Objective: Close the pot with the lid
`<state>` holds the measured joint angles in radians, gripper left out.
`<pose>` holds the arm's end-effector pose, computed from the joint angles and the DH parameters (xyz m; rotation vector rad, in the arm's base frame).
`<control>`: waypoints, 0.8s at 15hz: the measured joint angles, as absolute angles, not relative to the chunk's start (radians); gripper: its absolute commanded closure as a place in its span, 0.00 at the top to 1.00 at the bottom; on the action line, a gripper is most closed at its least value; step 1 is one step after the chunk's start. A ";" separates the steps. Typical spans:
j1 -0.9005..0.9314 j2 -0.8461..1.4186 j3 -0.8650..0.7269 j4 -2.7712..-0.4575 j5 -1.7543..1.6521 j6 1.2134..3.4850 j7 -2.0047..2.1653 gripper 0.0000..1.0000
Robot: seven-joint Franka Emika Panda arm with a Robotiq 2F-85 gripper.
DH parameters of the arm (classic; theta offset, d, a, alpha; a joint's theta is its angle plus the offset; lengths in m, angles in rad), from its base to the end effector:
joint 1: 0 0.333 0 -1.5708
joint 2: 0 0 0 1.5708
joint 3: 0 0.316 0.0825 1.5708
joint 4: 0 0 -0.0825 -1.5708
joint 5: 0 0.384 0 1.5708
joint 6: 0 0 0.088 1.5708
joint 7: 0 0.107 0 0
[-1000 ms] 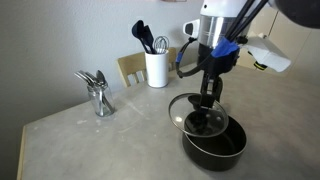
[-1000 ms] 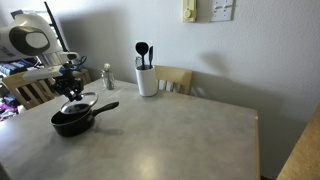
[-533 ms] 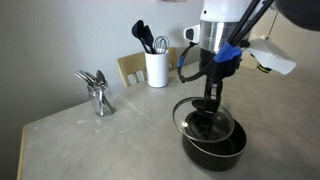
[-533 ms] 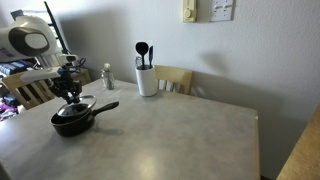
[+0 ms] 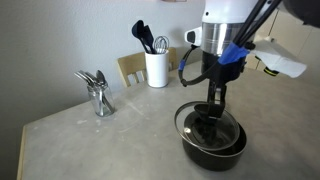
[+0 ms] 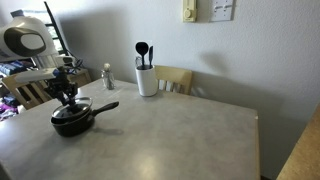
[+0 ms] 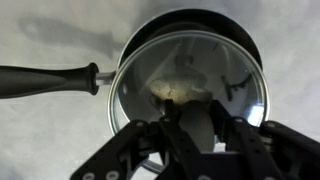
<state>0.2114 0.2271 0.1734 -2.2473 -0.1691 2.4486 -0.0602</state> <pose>0.4999 0.2027 0.2643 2.9466 0.8671 -0.0136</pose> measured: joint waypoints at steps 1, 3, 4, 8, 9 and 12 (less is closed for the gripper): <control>0.212 0.220 0.180 -2.255 -0.165 2.449 -0.056 0.14; 0.216 0.205 0.192 -2.275 -0.158 2.449 -0.043 0.14; 0.217 0.196 0.196 -2.286 -0.157 2.449 -0.035 0.14; 0.216 0.159 0.194 -2.339 -0.156 2.450 -0.009 0.14; 0.215 0.149 0.192 -2.353 -0.156 2.451 -0.005 0.14; 0.210 0.120 0.185 -2.389 -0.151 2.457 -0.004 0.14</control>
<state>0.2096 0.1195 0.1853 -2.3889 -0.1511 2.4573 -0.0039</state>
